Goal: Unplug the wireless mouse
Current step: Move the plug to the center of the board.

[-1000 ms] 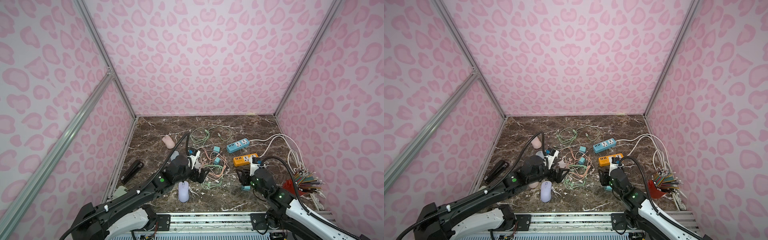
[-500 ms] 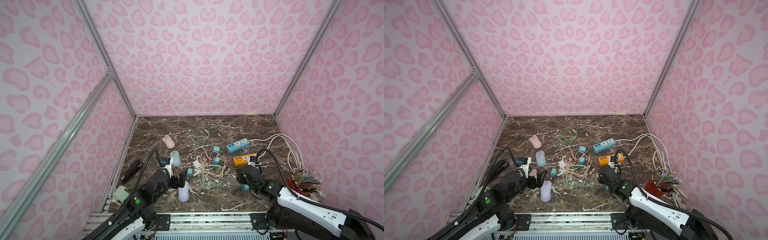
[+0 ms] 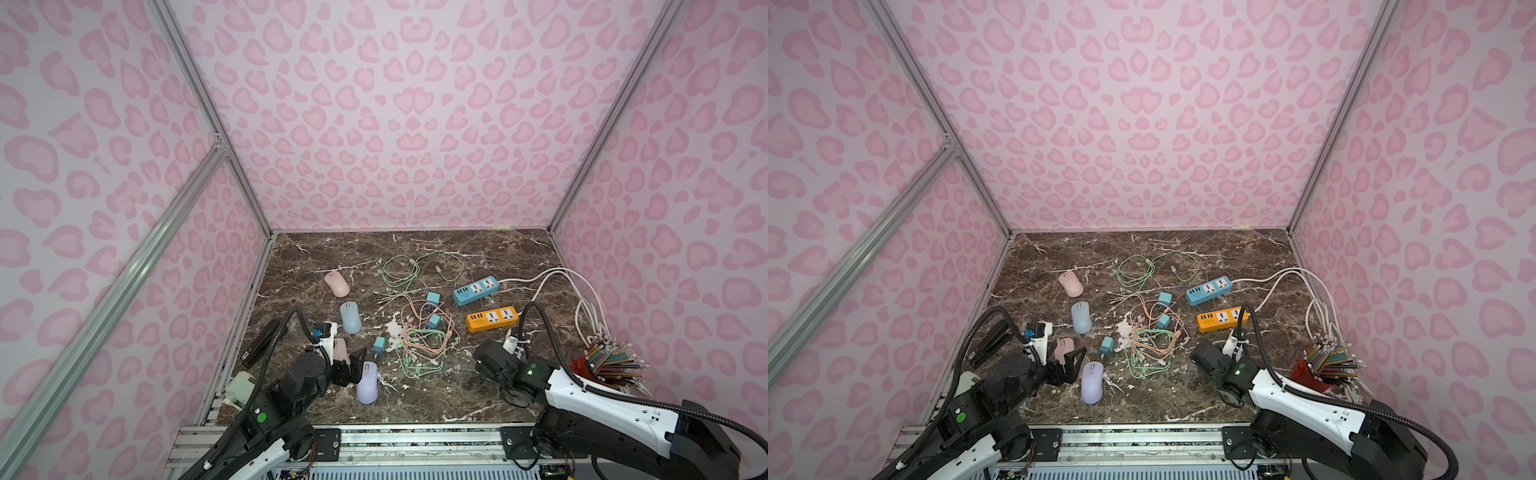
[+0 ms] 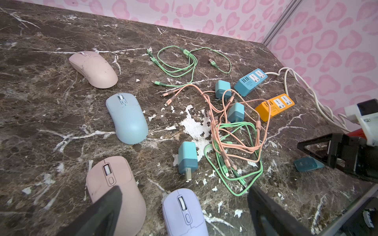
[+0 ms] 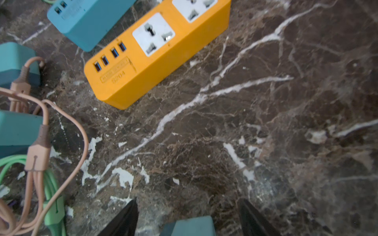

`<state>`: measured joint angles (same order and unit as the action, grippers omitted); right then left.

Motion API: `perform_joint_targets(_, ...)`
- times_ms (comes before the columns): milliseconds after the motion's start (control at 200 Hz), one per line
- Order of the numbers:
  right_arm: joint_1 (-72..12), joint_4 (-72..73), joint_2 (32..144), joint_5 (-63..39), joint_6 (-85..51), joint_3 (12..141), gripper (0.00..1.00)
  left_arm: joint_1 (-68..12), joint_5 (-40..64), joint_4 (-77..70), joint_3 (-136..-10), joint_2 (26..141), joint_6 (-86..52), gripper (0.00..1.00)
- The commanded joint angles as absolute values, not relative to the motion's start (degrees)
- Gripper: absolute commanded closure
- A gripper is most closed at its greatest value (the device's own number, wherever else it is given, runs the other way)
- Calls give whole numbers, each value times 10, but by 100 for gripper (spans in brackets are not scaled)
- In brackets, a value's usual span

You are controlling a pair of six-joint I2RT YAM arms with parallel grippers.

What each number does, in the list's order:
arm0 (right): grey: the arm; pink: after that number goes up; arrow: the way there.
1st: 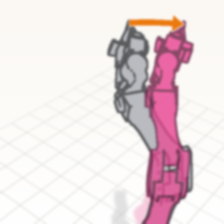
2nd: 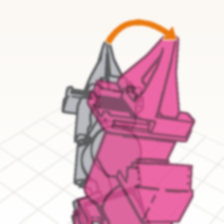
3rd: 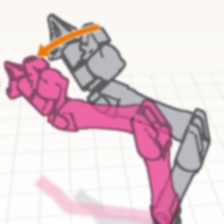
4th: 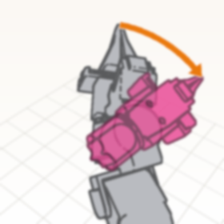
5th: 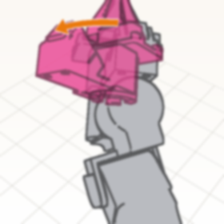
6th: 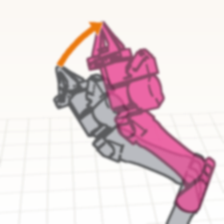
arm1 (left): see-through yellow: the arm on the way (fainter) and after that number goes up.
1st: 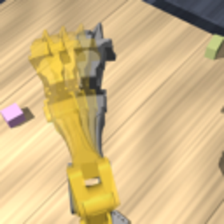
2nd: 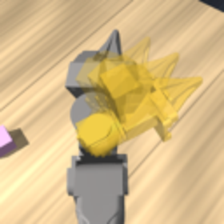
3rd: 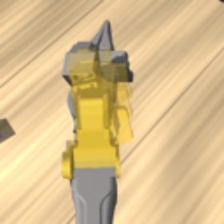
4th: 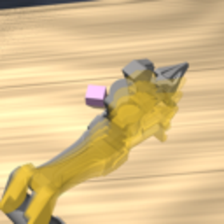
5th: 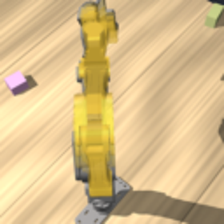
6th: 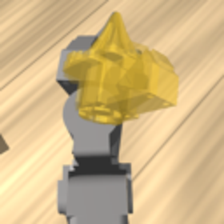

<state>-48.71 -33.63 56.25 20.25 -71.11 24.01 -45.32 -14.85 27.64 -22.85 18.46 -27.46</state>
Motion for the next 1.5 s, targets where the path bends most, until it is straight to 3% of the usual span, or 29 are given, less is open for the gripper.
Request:
perform_joint_targets(0, -500, -320, 552, 161, -743, 235, 19, -452, -150, 275, -233, 192, -266, 2)
perform_joint_targets(340, -496, -235, 529, 144, -756, 219, 30, -452, -138, 236, -239, 231, -253, 2)
perform_joint_targets(565, -428, -169, 536, 110, -723, 224, 43, -451, -136, 232, -248, 249, -247, 2)
perform_joint_targets(830, -411, -277, 549, 151, -685, 261, 43, -450, -140, 239, -245, 232, -249, 2)
perform_joint_targets(1170, -411, -414, 409, 29, -678, 236, 48, -449, -141, 195, -235, 239, -249, 2)
perform_joint_targets(1290, -411, -398, 362, -33, -688, 207, 58, -449, -137, 190, -239, 258, -246, 2)
perform_joint_targets(1405, -411, -361, 323, -90, -709, 162, 93, -449, -134, 187, -240, 264, -247, 2)
perform_joint_targets(1495, -411, -351, 313, -106, -715, 143, 96, -449, -133, 188, -240, 259, -247, 2)
